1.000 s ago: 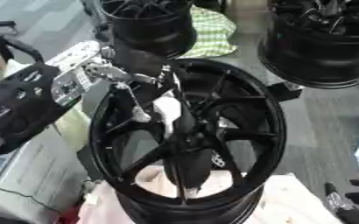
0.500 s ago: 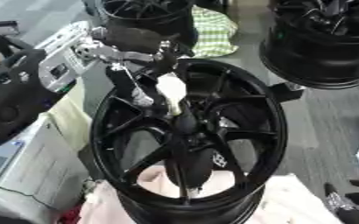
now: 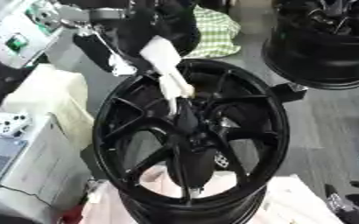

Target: Pull the pin out of the wheel hub.

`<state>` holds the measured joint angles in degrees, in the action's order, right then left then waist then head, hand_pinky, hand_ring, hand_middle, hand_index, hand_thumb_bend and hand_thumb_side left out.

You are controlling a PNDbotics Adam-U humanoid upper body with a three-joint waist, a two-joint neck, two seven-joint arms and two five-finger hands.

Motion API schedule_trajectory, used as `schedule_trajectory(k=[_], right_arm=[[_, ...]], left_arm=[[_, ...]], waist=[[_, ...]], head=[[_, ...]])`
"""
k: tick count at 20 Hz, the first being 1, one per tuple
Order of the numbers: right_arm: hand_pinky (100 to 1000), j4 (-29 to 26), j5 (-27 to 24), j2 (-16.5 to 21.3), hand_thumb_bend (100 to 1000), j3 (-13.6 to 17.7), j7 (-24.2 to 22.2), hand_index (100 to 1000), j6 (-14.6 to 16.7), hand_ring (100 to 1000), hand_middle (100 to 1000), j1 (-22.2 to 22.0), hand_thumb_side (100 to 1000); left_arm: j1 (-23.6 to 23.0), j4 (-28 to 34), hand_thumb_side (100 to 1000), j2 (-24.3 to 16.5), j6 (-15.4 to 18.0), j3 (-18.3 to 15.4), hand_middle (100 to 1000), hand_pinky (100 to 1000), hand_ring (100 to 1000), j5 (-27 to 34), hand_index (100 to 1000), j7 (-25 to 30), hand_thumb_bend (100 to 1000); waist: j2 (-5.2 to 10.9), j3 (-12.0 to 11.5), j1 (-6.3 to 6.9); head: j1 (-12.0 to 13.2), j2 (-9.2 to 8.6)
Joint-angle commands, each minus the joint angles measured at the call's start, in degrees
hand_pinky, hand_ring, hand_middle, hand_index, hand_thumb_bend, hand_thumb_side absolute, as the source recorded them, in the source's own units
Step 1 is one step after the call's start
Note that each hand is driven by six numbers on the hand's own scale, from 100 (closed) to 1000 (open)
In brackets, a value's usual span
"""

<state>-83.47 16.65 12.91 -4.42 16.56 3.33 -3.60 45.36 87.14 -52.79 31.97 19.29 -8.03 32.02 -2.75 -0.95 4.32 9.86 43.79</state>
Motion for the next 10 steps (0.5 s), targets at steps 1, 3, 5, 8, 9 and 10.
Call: schedule_trajectory(k=[1,3,5,8,9,10], right_arm=[[696,-0.5,0.3,1.2,426,0.5,0.3,935,-0.1,627,734,0.1,344],[696,-0.5,0.4,1.2,426,0.6,0.4,935,-0.2,627,734,0.1,344],[696,-0.6,0.4,1.2,427,0.7,0.4,935,-0.2,627,734,0.0,344],[697,-0.6,0.4,1.0,427,0.7,0.4,935,-0.2,627,734,0.0,345],[697,-0.7,0.4,1.0,427,0.7,0.4,935,-0.3,627,734,0.0,345],[697,-0.7,0.4,0.9,427,0.7,0.4,935,-0.3,627,735,0.0,345]], left_arm=[[-1.9,-3.4,269,-5.1,20.0,-4.9,326,383,1000,-1.7,507,20.0,137],[-4.0,-6.8,277,-6.0,20.0,-6.7,336,392,1000,-4.8,515,20.0,165],[-5.8,-10.9,293,-6.1,20.0,-8.2,372,418,1000,-9.0,552,20.0,225],[-8.4,-17.9,402,-5.2,20.0,-10.3,585,514,1000,-17.0,816,19.9,411],[-9.0,-20.0,431,-4.7,20.0,-11.0,629,527,1000,-20.3,858,19.5,455],[-9.7,-22.0,486,-4.1,20.0,-11.5,719,560,1000,-23.6,941,18.5,537]], waist=[[0.86,-0.3,0.02],[0.89,-0.4,0.01],[0.91,-0.5,-0.06],[0.83,-0.5,-0.24],[0.81,-0.5,-0.29],[0.76,-0.5,-0.37]], head=[[-0.3,0.32],[-0.3,0.32],[-0.4,0.32],[-0.6,0.32],[-0.6,0.32],[-0.7,0.32]])
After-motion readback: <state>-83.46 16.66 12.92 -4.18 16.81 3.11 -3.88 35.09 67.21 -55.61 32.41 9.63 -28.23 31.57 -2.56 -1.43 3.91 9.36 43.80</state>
